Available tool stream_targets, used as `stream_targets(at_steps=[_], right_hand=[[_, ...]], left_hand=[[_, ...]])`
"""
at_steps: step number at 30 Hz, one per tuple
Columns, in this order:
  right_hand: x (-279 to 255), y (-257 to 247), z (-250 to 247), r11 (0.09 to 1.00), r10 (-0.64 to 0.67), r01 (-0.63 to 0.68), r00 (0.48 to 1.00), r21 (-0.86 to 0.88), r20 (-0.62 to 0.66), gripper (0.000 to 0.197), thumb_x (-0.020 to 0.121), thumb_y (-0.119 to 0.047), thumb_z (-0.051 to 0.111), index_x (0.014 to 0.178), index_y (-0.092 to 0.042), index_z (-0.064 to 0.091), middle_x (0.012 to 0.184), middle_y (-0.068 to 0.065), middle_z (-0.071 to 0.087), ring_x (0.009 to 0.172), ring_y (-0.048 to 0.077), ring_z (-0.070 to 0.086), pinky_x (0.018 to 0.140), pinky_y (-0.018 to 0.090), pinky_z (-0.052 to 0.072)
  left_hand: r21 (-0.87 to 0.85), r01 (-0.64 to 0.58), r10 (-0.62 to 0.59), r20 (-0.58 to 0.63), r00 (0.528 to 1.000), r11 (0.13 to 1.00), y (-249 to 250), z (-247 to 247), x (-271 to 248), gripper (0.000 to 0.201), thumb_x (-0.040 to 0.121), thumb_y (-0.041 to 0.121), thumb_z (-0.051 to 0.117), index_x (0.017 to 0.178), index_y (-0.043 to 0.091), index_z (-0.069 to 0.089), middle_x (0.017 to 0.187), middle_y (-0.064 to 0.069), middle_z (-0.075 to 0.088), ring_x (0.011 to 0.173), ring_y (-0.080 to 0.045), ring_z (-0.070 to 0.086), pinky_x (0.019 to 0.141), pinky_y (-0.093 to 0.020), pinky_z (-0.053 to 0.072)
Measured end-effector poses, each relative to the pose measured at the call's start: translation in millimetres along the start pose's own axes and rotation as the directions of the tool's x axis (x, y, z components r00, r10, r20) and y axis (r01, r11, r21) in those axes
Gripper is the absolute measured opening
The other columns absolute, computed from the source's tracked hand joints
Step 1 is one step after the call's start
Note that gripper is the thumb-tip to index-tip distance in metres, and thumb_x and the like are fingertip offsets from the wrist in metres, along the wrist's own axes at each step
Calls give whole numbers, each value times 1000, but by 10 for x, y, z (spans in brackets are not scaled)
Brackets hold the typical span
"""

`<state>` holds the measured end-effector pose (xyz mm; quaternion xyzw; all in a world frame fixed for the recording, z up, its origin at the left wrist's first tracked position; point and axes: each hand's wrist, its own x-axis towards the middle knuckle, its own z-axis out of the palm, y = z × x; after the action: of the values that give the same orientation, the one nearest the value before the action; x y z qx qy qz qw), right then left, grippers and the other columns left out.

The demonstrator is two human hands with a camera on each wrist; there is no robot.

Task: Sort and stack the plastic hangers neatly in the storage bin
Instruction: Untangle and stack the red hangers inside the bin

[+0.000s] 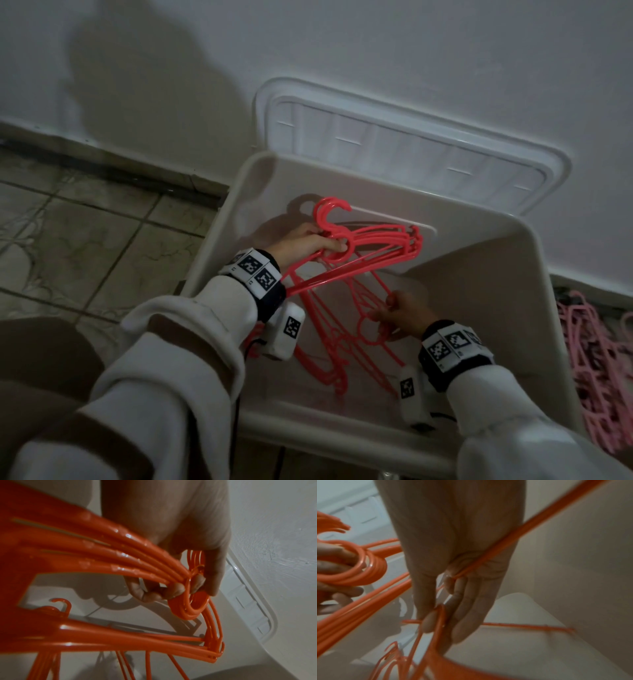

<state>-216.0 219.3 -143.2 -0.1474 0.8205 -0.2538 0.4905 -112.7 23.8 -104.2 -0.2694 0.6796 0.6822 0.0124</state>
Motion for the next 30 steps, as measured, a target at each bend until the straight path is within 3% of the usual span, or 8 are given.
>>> stream_targets(at_steps=[4,10,15,18,22,26,28,30], right_hand=[[-42,-16,-5,999,-22,25,997,-41,74,37,81,-15,71,81,-17,34,61,9,60,40,10,58,42,23,48],[-106,-61,-36,955,-206,208,978,-213,30,27,76,-15,74,79,-14,47,40,-5,57,33,0,52,36,12,37],[-110,-87,-46,940,-206,219,976,-261,75,20,74,-17,77,73,-15,57,38,-10,58,36,-2,55,44,10,44],[-91,-54,-76,942,-160,193,977,-274,141,13,76,-11,74,85,-11,65,37,-11,56,35,-3,52,42,11,40],[-17,45,-80,909,-128,183,978,-375,168,15,86,-8,63,99,-9,71,60,-5,62,38,-6,53,45,10,41],[110,115,-60,911,-86,115,992,-397,90,24,86,6,51,104,1,67,66,-5,67,37,-5,53,50,13,47],[140,134,-61,896,-94,111,994,-430,60,24,86,4,50,102,-2,67,78,4,69,35,-7,50,51,10,45],[155,155,-73,876,-109,122,993,-468,54,22,88,-4,53,105,-7,67,71,3,67,33,-9,48,49,6,41]], left_hand=[[-9,-7,7,8,1000,1000,-9,-3,2,9,80,11,68,80,21,67,57,16,63,51,6,55,58,-16,38],[-14,-12,12,27,1000,1000,-26,-11,4,13,80,11,67,75,23,66,60,13,61,51,2,51,58,-19,38],[0,-10,10,23,1000,1000,-9,-6,0,13,81,11,66,76,23,66,58,14,62,55,0,54,59,-17,39],[0,-11,11,26,1000,1000,-5,4,-3,11,82,11,66,77,21,66,65,11,64,62,-3,56,64,-18,41],[-1,0,0,32,1000,1000,3,2,-20,12,82,11,66,76,21,65,60,13,64,57,1,56,59,-13,41],[2,-8,8,16,1000,1000,-8,6,-12,11,81,12,67,76,22,66,61,14,63,55,2,54,58,-16,39],[0,-8,8,11,1000,1000,-12,3,-8,10,81,12,67,80,22,67,64,14,64,55,5,57,57,-13,40],[-1,-13,13,20,1000,1000,-7,3,-10,10,81,11,66,80,21,66,61,15,65,54,7,57,55,-11,40]])
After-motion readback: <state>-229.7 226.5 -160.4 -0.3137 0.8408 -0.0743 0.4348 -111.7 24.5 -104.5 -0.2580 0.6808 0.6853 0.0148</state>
